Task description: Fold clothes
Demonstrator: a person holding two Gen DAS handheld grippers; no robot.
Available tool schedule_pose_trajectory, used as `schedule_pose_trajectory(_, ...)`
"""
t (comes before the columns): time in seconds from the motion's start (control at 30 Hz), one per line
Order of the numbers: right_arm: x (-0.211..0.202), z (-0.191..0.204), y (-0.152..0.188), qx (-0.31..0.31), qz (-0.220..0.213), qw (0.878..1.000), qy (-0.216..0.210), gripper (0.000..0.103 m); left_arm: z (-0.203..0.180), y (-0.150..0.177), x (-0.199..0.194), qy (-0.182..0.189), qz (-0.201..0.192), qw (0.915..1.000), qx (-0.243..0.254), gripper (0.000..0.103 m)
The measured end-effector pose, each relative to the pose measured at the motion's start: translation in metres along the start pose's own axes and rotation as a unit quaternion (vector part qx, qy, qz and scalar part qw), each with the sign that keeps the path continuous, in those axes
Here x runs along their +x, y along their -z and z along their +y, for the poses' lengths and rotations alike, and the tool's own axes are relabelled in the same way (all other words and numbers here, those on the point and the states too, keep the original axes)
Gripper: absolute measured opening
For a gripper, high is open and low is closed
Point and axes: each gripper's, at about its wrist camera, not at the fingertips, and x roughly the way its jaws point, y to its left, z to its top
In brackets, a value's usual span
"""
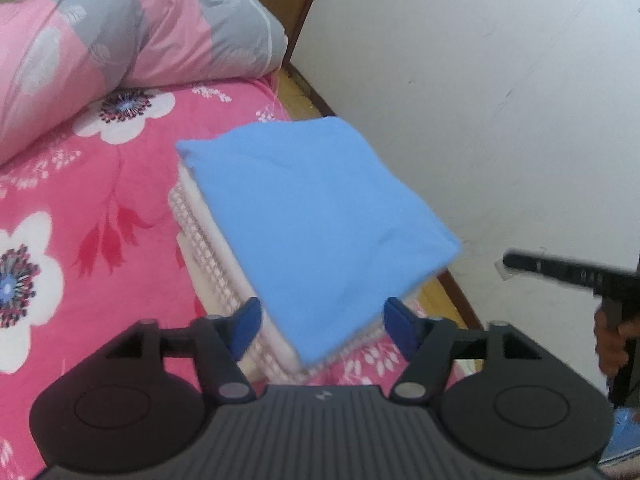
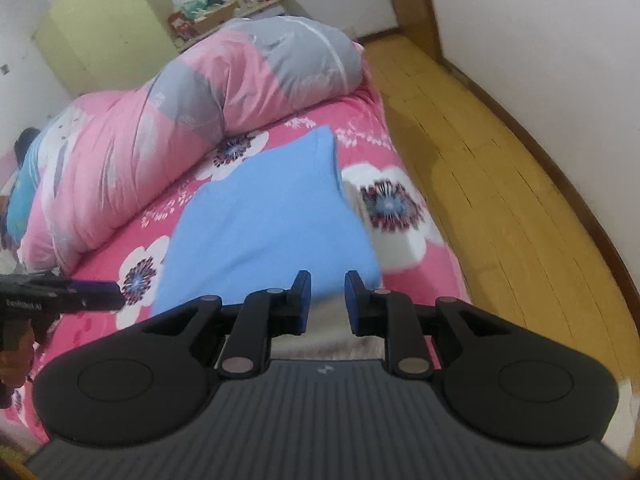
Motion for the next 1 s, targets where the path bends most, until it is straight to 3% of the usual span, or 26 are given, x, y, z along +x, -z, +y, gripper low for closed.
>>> schedule_pose_trajectory(0.07,-0.019,0.019,0.018,0.003,0.022,1.0,0.013,0.023,-0.01,0.009,-0.027,-0.009,-0.016,0.9998,-0.002,0.086)
schedule_pose_trajectory(0.17,-0.048,0.057,0.046,-0.006,0.054,0.997,0.048,0.039,-0.019,0.026,-0.069,-0.014,-0.052,0.9986,-0.004,0.092)
schedule_pose_trajectory(0.23,-0.069,0.087,0.063,-0.008,0.054,0.996,0.072,0.053,-0.024,0.037,-0.096,-0.016,-0.072,0.9973,-0.008,0.096)
schedule_pose_trajectory(0.33,-0.097,0.124,0.081,-0.001,0.049,0.996,0.08,0.062,-0.03,0.052,-0.13,-0.031,-0.09,0.9953,-0.013,0.097)
schedule_pose_trajectory(0.53,-0.138,0.178,0.099,0.008,0.017,0.994,0.112,0.081,-0.044,0.072,-0.176,-0.116,-0.082,0.9897,-0.015,0.097)
schedule_pose_trajectory(0.77,-0.176,0.213,0.11,-0.03,-0.018,0.983,0.181,0.086,-0.062,0.088,-0.219,-0.125,-0.089,0.9881,-0.017,0.097)
schedule_pose_trajectory(0.83,-0.182,0.216,0.109,-0.031,-0.026,0.982,0.184,0.092,-0.068,0.092,-0.226,-0.135,-0.092,0.9862,-0.024,0.097)
schedule_pose_trajectory(1.0,-0.2,0.222,0.106,-0.05,-0.049,0.982,0.178,0.093,-0.082,0.098,-0.238,-0.154,-0.112,0.9813,-0.027,0.097)
